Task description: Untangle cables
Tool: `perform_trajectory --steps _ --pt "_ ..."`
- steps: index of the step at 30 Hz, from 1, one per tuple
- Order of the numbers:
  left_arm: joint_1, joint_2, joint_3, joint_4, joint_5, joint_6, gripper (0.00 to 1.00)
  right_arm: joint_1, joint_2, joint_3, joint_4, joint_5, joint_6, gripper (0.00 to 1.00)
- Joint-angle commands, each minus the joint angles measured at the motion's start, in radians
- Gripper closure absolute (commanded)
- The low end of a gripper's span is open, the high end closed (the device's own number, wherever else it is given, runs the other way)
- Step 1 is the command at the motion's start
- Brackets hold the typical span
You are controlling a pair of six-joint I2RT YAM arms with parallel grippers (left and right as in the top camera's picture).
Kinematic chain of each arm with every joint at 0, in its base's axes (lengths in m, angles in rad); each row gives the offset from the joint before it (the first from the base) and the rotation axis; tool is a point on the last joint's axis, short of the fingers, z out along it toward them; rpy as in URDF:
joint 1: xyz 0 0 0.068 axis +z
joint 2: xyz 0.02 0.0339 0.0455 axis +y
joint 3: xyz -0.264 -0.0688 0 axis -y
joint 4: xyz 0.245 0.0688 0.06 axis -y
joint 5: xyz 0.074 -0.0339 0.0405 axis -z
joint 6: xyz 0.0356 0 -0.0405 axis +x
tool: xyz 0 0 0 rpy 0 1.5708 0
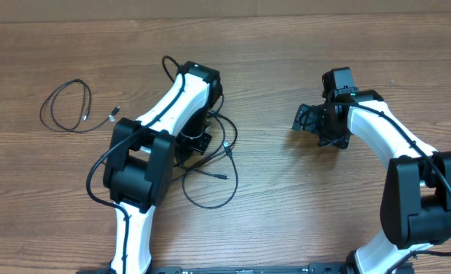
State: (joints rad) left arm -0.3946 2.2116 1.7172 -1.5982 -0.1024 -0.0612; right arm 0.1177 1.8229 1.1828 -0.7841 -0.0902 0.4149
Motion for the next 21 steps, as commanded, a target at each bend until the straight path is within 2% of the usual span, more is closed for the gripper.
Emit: perform_trajectory --steps 1,3,8,10,13,17,21 --pt "0.016 0.007 -0.007 -0.003 -0.013 -0.025 0.96 0.000 0.003 0.008 0.005 -0.004 0.005 0.00" --pt "0.027 0.007 -0.019 -0.002 -0.013 -0.024 0.91 0.000 0.003 0.008 0.005 -0.004 0.005 0.00" --pt "0.048 0.007 -0.061 0.007 -0.012 -0.024 0.91 0.000 0.003 0.008 0.005 -0.004 0.005 0.00" --pt "0.052 0.007 -0.080 0.016 -0.009 -0.025 0.84 0.000 0.003 0.008 0.005 -0.004 0.005 0.00" --pt "0.054 0.007 -0.107 0.037 0.016 -0.025 0.85 0.000 0.003 0.008 0.005 -0.004 0.005 0.00" --pt "0.054 0.007 -0.161 0.084 0.055 -0.025 0.75 0.000 0.003 0.008 0.005 -0.004 0.005 0.00" --pt "0.054 0.007 -0.217 0.129 0.055 -0.025 0.73 0.000 0.003 0.008 0.005 -0.004 0.005 0.00"
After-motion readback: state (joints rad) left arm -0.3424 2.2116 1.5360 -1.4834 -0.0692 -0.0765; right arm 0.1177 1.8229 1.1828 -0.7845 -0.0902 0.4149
